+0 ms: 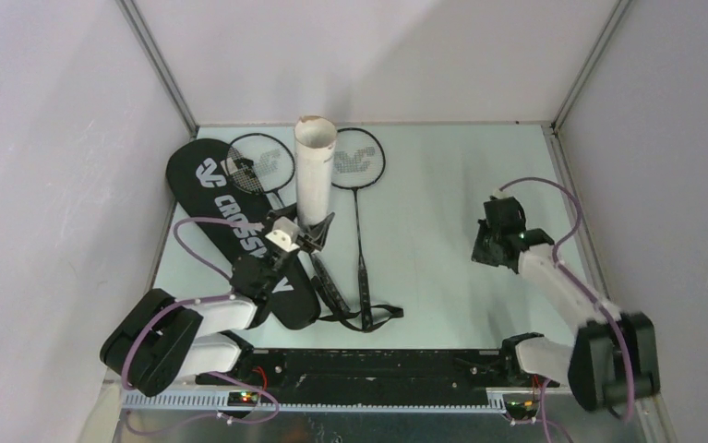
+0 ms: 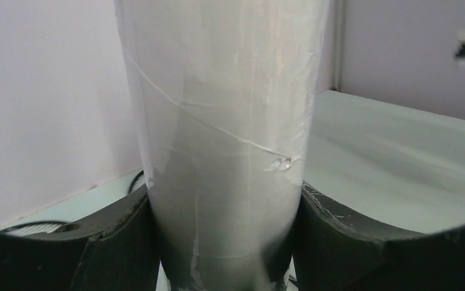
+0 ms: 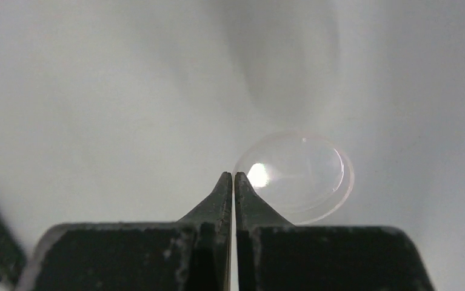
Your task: Pack up the badminton gear
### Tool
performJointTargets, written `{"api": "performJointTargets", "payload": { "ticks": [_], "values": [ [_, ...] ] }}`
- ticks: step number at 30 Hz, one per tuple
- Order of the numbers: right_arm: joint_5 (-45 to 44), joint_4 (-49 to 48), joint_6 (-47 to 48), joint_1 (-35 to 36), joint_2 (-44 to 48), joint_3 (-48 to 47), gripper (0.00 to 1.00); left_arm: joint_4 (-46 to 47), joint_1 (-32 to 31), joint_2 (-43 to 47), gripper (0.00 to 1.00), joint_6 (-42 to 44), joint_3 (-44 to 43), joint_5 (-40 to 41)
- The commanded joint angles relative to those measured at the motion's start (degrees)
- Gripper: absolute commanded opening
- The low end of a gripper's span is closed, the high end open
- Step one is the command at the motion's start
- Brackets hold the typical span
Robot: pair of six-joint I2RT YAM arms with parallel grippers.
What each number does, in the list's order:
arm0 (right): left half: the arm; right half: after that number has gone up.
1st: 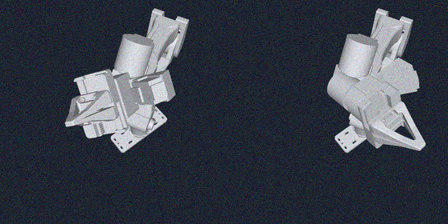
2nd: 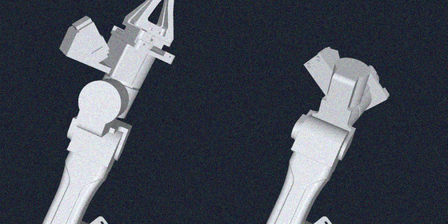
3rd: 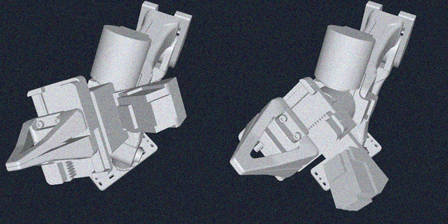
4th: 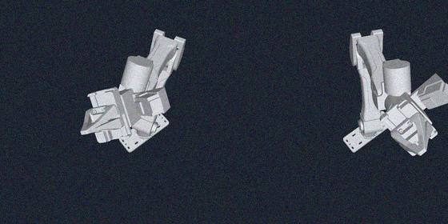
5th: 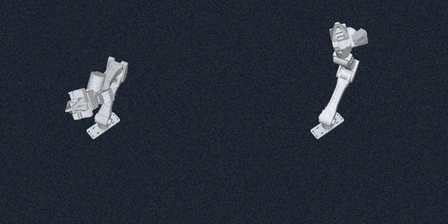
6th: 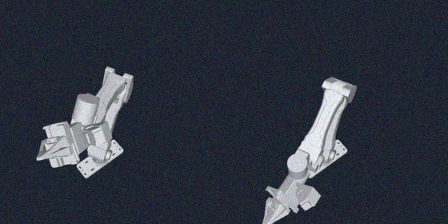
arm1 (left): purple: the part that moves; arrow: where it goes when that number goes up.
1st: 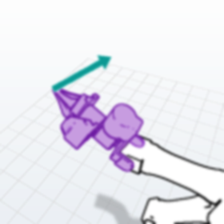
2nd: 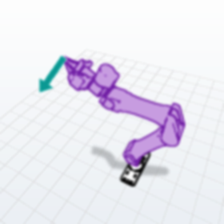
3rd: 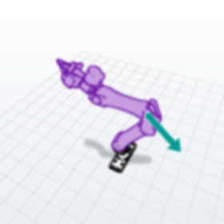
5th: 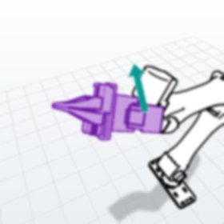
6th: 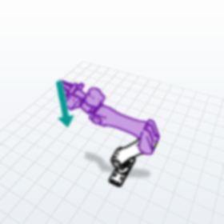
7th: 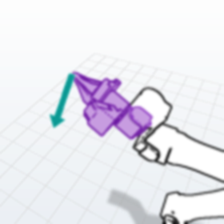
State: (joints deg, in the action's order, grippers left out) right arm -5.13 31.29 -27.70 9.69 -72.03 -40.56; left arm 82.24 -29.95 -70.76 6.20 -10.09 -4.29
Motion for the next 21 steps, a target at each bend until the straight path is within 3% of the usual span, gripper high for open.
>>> {"api": "performJointTargets", "payload": {
  "ticks": [1,4,7,11,14,16,21],
  "values": [
    [-1.96,0.42,7.29,7.41,13.19,-3.0,0.0,-0.9,-3.62,1.62,0.0,1.49,-1.9,-8.12],
    [6.82,0.94,9.82,9.59,23.22,-6.35,0.0,-9.47,-8.49,2.6,0.0,7.97,-3.36,-8.35],
    [17.49,2.39,10.1,9.85,29.7,-13.01,0.0,-11.08,-12.31,3.19,0.0,10.17,-2.7,-10.95],
    [30.44,7.29,10.42,10.78,32.12,-22.83,0.0,-16.47,-15.42,5.89,0.0,14.0,-1.84,-13.59],
    [39.89,7.59,8.94,11.56,32.91,-27.04,0.0,-29.78,-19.56,8.47,0.0,22.18,-3.99,-11.31],
    [43.16,7.55,8.1,11.94,33.18,-30.69,0.0,-33.8,-21.48,9.1,0.0,25.72,-4.59,-9.82],
    [50.48,8.63,5.65,12.4,32.32,-34.63,0.0,-30.45,-22.41,9.47,0.0,27.24,-2.43,-11.34]
  ]
}}
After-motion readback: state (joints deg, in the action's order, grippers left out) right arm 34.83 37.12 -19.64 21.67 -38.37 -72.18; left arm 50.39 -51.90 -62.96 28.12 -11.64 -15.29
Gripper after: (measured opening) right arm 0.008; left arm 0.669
